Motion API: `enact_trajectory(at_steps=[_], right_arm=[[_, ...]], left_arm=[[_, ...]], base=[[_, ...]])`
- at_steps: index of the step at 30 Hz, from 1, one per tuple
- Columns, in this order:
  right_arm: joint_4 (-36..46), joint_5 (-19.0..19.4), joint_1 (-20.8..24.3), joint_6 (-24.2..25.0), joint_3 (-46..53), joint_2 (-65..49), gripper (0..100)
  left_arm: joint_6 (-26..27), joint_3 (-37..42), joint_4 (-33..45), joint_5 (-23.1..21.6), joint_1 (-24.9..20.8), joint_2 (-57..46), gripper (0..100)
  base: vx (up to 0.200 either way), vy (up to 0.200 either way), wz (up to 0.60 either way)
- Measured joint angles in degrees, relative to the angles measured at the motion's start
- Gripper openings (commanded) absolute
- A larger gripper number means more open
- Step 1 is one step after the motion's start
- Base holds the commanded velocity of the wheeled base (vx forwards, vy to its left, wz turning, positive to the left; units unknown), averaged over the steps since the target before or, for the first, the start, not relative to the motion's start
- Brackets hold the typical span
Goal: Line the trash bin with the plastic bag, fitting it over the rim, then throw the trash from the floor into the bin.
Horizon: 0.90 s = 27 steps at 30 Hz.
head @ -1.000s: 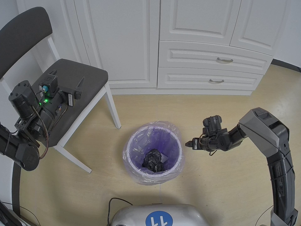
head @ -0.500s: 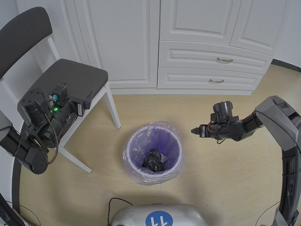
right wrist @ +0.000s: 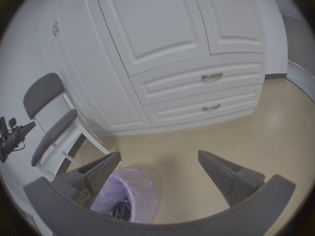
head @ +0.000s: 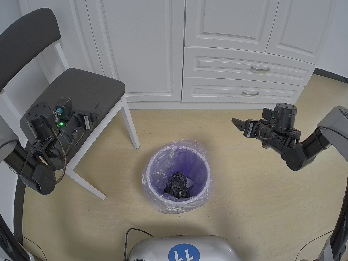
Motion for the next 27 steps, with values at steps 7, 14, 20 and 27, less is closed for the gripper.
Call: enact_trajectory(at_steps=[7, 14, 20, 27], right_arm=[[-14.8, 0.1, -1.2, -1.9, 9.1, -4.8, 100], [-8.3, 0.3, -3.9, -6.1, 10.3, -13.2, 100], [10.8, 0.0, -4.5, -7.0, 7.7, -22.9, 100], [26.4, -0.8, -6.4, -7.3, 4.0, -35.1, 100]], left_arm=[[-2.4, -0.3, 0.8, -0.1, 1.3, -4.4, 100], [-2.9, -0.9, 7.0, -0.1, 2.2, -11.6, 100], [-3.1, -2.7, 16.2, 0.0, 2.5, -18.1, 100], [-3.7, -3.6, 27.6, 0.0, 3.0, -28.3, 100]], base=[[0.000, 0.000, 0.00], [0.000, 0.000, 0.00], [0.000, 0.000, 0.00], [0.000, 0.000, 0.00]])
